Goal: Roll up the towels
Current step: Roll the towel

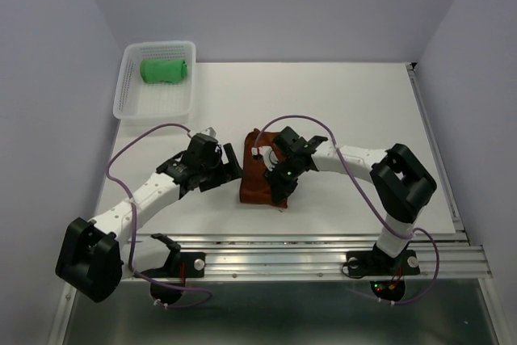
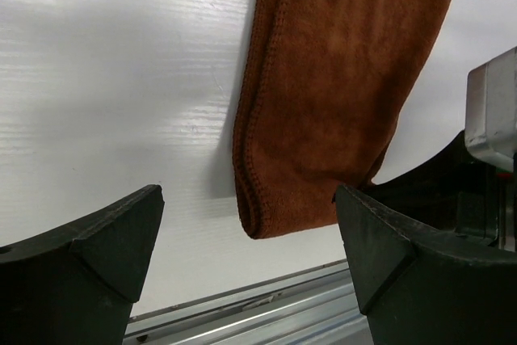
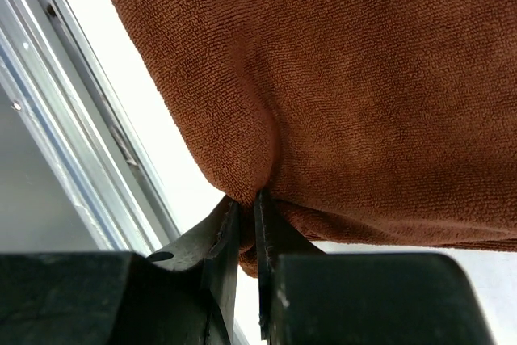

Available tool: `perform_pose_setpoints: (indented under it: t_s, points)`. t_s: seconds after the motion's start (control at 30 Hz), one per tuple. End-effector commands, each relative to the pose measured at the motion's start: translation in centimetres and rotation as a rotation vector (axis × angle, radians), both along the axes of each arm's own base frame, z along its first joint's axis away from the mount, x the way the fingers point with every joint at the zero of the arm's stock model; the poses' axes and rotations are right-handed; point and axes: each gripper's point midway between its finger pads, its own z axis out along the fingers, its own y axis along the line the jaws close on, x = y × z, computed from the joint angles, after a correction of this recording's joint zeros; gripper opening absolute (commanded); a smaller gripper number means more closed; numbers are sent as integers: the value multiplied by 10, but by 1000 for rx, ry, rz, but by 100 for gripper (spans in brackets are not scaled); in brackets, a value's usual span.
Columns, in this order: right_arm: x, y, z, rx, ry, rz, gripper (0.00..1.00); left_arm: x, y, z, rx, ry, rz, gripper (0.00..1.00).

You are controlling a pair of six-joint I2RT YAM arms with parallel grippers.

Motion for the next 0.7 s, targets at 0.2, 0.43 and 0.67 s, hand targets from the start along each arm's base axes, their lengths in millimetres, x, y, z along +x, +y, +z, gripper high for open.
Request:
perform_pose_setpoints:
  t_s: [0.2, 0.43, 0.67]
  points:
    - [10, 19, 17, 107, 163, -118, 5, -18, -11, -1, -66, 5, -87, 99]
    - [24, 13, 15, 150, 252, -182, 2, -19, -14, 0, -82, -20, -119, 99]
    - [39, 8, 4, 139, 348, -285, 1, -23, -32, 1, -141, -63, -202, 99]
